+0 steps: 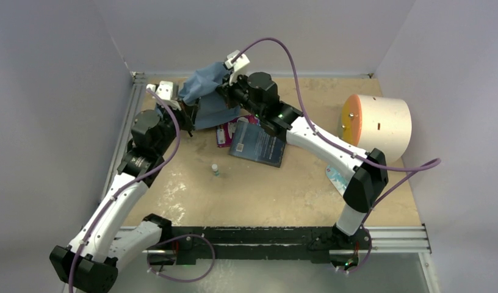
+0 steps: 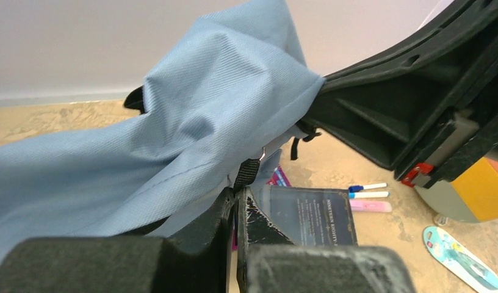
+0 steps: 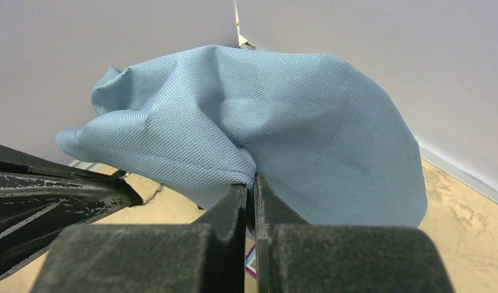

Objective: Pack the student bag
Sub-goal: Unzip the student bag at the center of the board.

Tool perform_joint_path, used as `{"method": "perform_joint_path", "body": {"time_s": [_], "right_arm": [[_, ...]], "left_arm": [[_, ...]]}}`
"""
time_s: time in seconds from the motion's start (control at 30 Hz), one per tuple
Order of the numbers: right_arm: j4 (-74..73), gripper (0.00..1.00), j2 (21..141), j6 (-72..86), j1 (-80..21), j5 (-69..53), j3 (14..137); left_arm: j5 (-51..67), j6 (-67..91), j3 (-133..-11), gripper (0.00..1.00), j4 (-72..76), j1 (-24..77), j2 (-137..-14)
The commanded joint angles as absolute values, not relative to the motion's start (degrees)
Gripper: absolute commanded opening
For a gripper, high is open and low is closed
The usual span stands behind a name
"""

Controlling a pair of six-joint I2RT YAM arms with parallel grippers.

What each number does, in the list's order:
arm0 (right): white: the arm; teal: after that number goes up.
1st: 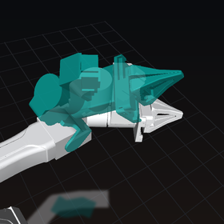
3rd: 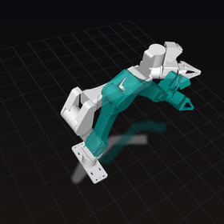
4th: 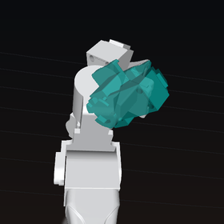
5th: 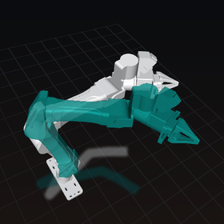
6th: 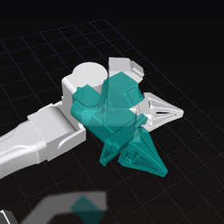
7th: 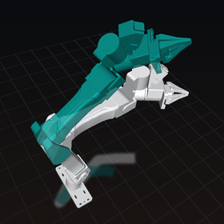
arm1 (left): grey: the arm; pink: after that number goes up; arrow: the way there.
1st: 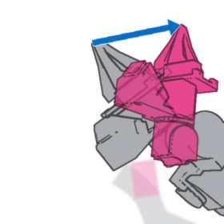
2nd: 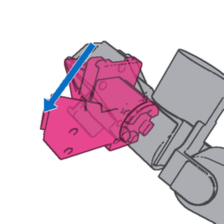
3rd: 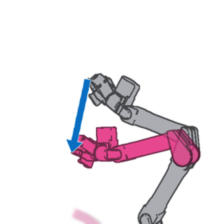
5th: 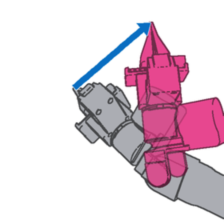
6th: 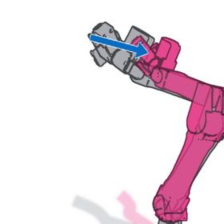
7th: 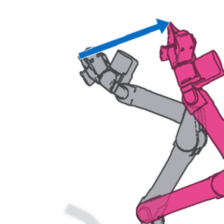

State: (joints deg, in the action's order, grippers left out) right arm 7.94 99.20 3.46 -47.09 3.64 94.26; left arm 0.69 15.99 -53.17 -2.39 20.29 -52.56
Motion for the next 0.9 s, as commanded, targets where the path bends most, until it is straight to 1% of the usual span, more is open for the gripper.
{"method": "perform_joint_path", "body": {"time_s": [0.0, 0.27, 0.4, 0.67, 0.87], "right_arm": [[11.47, 0.00, 97.42, 6.53, -45.35, 7.09, 97.54], [11.25, 0.00, 97.31, 9.00, -43.34, 8.22, 97.73], [10.89, 0.00, 97.33, 9.99, -42.43, 8.58, 98.30], [6.93, 0.00, 100.45, 11.95, -40.75, 9.51, 105.23], [5.88, 0.00, 101.70, 13.14, -40.33, 10.30, 108.09]], "left_arm": [[-3.84, 14.19, -53.20, 0.00, -7.00, 20.21, -50.20], [-7.17, 12.54, -52.16, 0.00, -9.67, 20.17, -47.90], [-10.81, 11.73, -52.22, 0.00, -11.27, 20.21, -47.53], [-20.82, 6.21, -52.76, 0.00, -11.73, 20.13, -47.76], [-24.39, 5.59, -52.02, 0.00, -13.31, 20.00, -47.58]]}}
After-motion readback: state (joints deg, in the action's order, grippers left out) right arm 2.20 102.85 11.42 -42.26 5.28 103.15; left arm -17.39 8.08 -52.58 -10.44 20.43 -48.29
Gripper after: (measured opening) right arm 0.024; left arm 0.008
